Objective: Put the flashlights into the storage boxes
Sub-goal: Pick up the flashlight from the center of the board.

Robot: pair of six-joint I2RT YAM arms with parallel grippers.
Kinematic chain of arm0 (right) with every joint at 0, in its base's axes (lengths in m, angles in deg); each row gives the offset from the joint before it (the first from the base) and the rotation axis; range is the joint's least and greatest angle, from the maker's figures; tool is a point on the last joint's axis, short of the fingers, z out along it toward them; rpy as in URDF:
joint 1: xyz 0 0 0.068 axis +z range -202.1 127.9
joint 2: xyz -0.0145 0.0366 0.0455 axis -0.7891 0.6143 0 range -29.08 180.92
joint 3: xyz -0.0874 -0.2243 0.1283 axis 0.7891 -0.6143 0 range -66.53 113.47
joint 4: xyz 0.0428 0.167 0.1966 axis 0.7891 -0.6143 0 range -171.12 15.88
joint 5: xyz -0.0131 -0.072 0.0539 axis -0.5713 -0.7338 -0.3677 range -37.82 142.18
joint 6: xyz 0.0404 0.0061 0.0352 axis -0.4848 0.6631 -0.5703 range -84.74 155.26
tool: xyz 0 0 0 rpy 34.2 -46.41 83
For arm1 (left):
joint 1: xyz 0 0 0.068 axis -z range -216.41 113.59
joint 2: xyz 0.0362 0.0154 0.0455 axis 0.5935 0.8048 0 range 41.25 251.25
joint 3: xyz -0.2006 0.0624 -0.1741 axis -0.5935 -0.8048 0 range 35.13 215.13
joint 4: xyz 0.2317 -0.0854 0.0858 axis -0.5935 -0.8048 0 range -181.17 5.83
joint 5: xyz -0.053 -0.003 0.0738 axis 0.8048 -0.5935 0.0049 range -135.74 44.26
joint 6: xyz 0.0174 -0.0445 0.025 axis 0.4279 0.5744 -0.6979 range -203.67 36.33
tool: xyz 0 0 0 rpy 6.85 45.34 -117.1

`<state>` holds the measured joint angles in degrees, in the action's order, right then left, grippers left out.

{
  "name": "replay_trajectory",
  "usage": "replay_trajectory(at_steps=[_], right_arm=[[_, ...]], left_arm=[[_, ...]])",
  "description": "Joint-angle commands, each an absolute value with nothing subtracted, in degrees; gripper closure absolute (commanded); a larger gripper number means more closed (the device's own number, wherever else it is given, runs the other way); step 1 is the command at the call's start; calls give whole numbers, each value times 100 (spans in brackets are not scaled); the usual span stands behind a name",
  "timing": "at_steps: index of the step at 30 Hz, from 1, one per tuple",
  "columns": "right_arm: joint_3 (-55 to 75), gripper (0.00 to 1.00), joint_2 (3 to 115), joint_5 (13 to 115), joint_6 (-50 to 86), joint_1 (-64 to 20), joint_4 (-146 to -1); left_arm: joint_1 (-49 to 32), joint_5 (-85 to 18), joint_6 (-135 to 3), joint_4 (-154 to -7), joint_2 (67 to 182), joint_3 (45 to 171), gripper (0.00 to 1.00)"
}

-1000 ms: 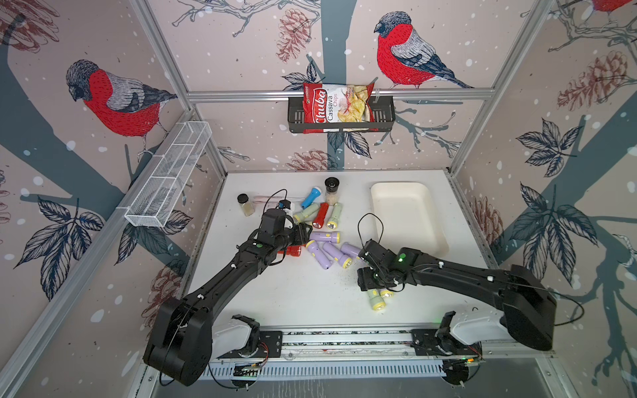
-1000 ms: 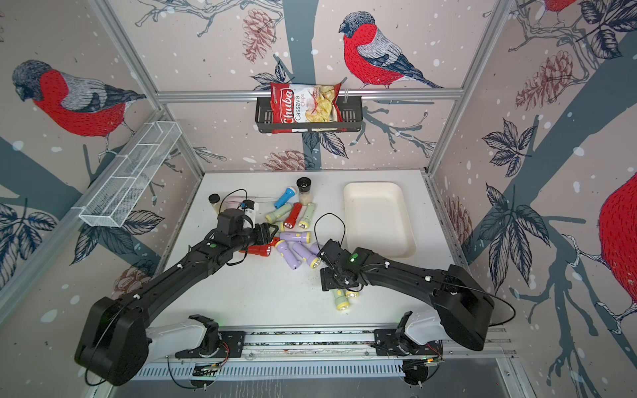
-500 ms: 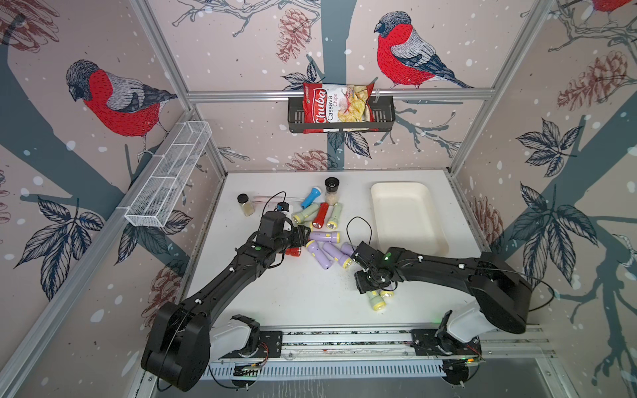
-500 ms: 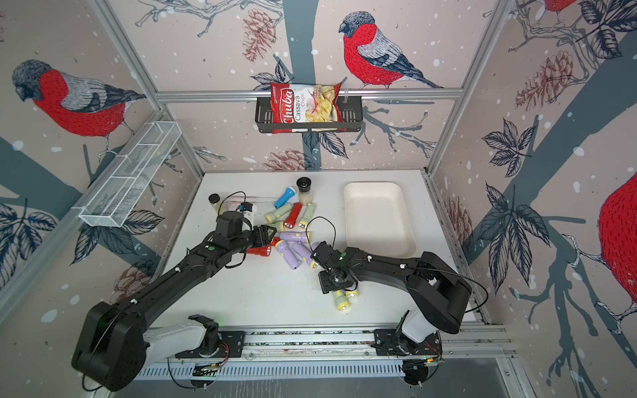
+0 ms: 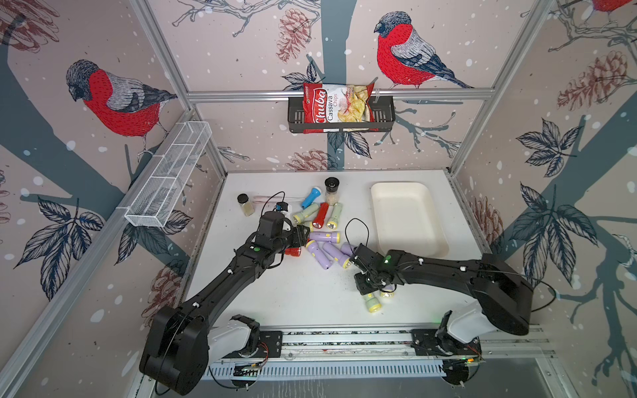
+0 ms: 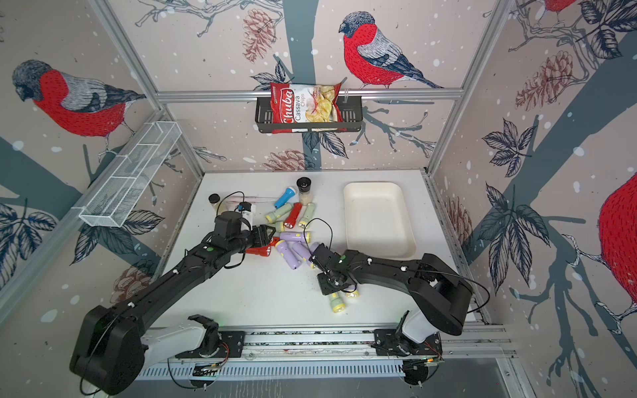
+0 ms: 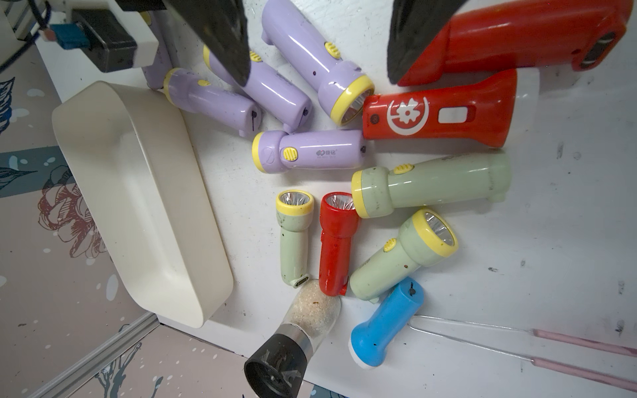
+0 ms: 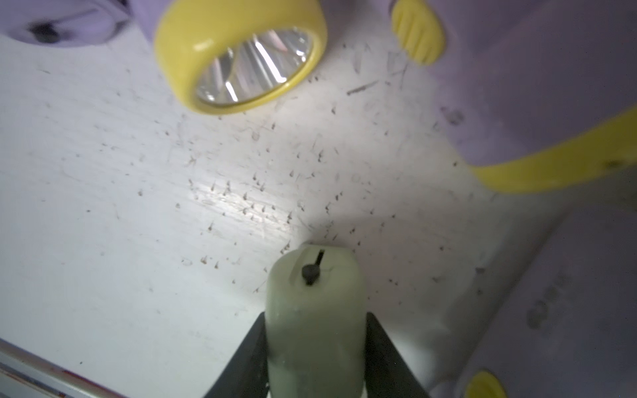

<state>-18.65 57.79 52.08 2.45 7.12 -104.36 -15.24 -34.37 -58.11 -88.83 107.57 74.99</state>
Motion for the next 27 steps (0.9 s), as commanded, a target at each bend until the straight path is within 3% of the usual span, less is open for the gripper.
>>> replay_trajectory(at_steps=[1,13,21,27], right_arm=[[-1783,62,5547,5103,589,740,-10402],[-1211,62,4436,5205,2644,849,-10175],[-1231,61,3646,5312,5642,781,-10131],[-1062,63,3251,5853,7411,-518,-10223]], left_arm=[[-1523,-3324,-5768,-9054,10687,7548,38],[-1522,-2780,-5679,-9297,10348,7414,37],[-1525,-2228,-5653,-9122,10404,7407,37],[-1523,-2177,-5595,-8897,10515,7389,37]])
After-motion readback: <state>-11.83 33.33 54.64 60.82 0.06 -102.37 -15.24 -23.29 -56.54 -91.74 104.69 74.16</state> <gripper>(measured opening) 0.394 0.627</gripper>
